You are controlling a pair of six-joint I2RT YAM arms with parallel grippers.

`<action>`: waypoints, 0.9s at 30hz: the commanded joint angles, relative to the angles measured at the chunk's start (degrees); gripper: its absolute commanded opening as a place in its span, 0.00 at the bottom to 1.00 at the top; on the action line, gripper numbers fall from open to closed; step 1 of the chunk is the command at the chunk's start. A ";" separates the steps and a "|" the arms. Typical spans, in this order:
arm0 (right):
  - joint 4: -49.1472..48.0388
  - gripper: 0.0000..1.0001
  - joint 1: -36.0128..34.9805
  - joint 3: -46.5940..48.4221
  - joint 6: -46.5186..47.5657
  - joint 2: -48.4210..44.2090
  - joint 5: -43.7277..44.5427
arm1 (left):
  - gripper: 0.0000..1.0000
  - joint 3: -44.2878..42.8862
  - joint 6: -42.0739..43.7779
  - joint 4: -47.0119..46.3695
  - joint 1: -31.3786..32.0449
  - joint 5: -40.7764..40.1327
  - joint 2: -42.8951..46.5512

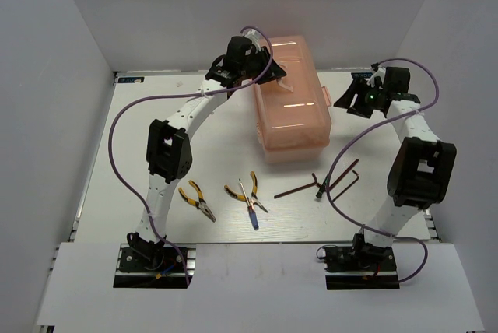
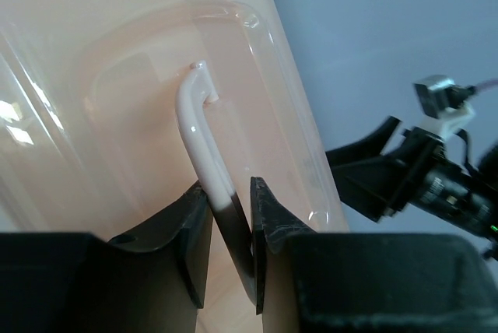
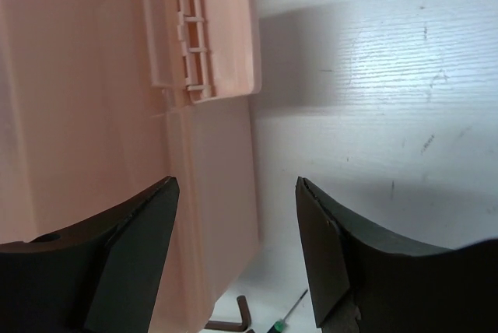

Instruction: Sort the tools into containers

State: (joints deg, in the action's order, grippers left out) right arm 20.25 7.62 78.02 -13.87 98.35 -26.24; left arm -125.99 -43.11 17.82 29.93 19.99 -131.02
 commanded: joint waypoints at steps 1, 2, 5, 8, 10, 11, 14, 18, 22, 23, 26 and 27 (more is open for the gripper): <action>-4.87 0.68 0.91 3.71 -1.95 4.39 -6.36 | 0.10 0.14 4.62 6.08 0.83 2.42 -0.11; -5.39 0.68 1.00 4.15 -2.13 5.88 -7.24 | 0.09 0.13 4.62 6.08 0.83 2.42 -0.11; -5.75 0.68 1.00 7.66 -3.01 8.79 -8.12 | 0.04 0.13 4.09 5.55 0.83 2.42 -0.11; -6.10 0.68 1.00 10.48 -4.06 12.91 -9.00 | 0.01 0.13 4.09 5.03 0.83 2.95 0.50; -7.06 0.68 0.91 11.36 -4.67 14.76 -9.70 | 0.00 0.13 4.09 5.03 0.83 3.48 1.03; -7.33 0.68 0.91 12.67 -5.37 15.81 -10.23 | 0.00 -0.39 4.09 5.03 0.83 3.48 1.03; -9.08 0.67 1.00 14.17 -7.75 18.19 -11.73 | 0.00 -0.91 4.09 5.03 0.83 3.48 1.56; -9.00 0.64 0.65 16.72 -9.51 21.00 -12.34 | 0.00 -0.92 4.09 5.03 0.83 3.48 2.70; -8.65 0.61 0.47 19.27 -11.18 25.13 -13.22 | 0.00 -0.92 4.62 5.03 0.83 4.01 3.23; -8.39 0.59 0.47 19.80 -11.62 26.10 -13.31 | 0.00 -0.92 4.62 5.03 0.83 4.01 3.75; -9.17 0.52 0.47 21.73 -13.02 27.86 -15.24 | 0.00 -0.92 5.14 5.03 0.83 4.01 4.36; -9.44 0.50 0.38 22.09 -13.20 28.13 -17.07 | 0.00 -0.92 5.14 5.03 0.83 4.01 4.37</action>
State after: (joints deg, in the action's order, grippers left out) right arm 12.84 8.23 97.25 -25.08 125.84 -39.07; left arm -126.37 -43.33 19.16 29.91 20.71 -130.76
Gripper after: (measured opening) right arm 0.513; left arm 0.321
